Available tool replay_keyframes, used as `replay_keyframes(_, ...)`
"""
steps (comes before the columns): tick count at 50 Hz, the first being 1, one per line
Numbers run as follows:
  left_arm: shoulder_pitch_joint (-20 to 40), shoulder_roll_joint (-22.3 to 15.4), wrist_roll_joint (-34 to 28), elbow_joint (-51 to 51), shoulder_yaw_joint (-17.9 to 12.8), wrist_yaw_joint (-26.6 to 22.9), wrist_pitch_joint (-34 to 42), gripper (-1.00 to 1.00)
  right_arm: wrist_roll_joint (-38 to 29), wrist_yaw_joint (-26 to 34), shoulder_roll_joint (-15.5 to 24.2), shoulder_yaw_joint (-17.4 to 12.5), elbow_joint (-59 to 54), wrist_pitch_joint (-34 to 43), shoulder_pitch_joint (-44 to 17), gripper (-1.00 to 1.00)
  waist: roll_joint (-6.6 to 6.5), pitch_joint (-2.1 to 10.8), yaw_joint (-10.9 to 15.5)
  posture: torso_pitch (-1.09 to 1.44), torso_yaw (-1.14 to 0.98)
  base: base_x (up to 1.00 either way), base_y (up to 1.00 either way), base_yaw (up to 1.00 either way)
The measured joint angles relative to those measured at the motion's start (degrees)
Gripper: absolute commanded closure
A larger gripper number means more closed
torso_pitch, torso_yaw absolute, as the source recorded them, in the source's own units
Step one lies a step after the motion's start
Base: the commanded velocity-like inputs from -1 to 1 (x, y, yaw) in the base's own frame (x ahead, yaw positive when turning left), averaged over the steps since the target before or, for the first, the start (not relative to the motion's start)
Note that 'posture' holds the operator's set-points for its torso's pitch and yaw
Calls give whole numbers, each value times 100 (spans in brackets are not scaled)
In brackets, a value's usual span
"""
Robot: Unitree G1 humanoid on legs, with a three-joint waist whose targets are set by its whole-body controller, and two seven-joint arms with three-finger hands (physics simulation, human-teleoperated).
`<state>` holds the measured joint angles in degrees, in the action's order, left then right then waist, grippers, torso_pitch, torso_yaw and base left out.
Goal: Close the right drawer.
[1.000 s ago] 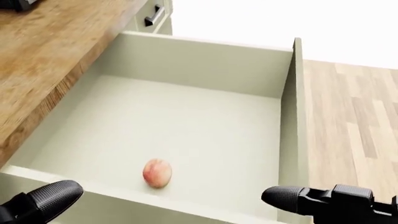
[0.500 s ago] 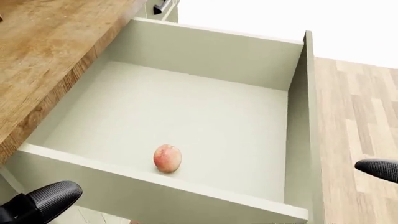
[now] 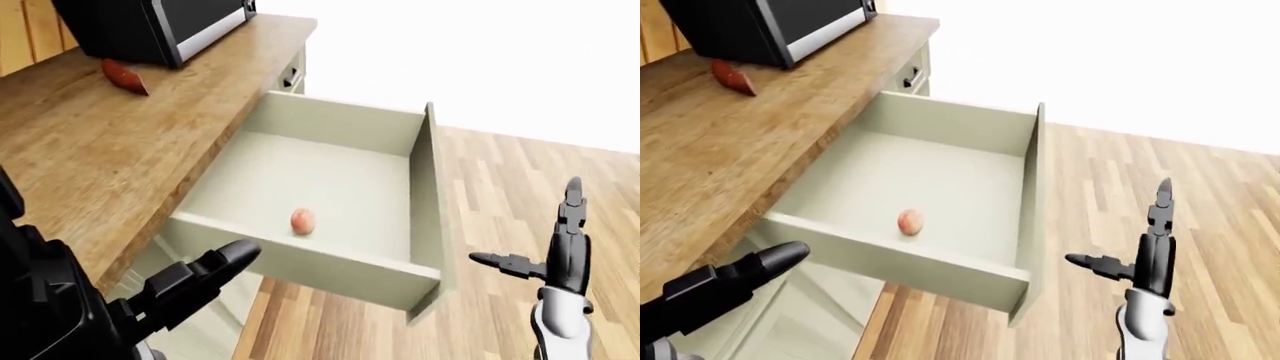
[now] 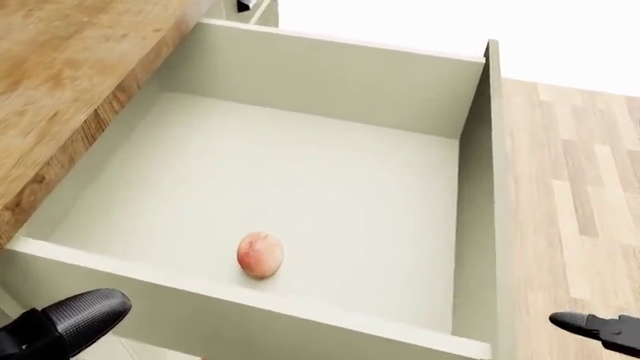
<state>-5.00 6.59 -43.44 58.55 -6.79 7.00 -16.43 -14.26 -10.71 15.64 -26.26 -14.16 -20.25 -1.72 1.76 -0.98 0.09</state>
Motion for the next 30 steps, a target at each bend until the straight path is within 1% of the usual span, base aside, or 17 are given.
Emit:
replay_keyframes(8,-3,-31,13,-6,5,11,36,-100,-113,-209,127,752,-1438,-537,-403,-100,14,7,12,0,0,0,0,0)
replay_keyframes(14,-36,-70,17,-4,15,56,51,-100,-232,-263,96,1147,-2081,-786,-640,-100,21,-7,27,0,0,0,0,0)
replay_keyframes(23,-46,-88,23,-1,23,81,56,-100,-184,-269,141,1346,-2778,-1109,-937,-100,58,-26,10,0,0,0,0,0)
replay_keyframes(30,-38,-63,12,7,20,69,49,-100,-132,-184,122,1408,-2888,-1075,-1008,-100,66,-48,5,0,0,0,0,0)
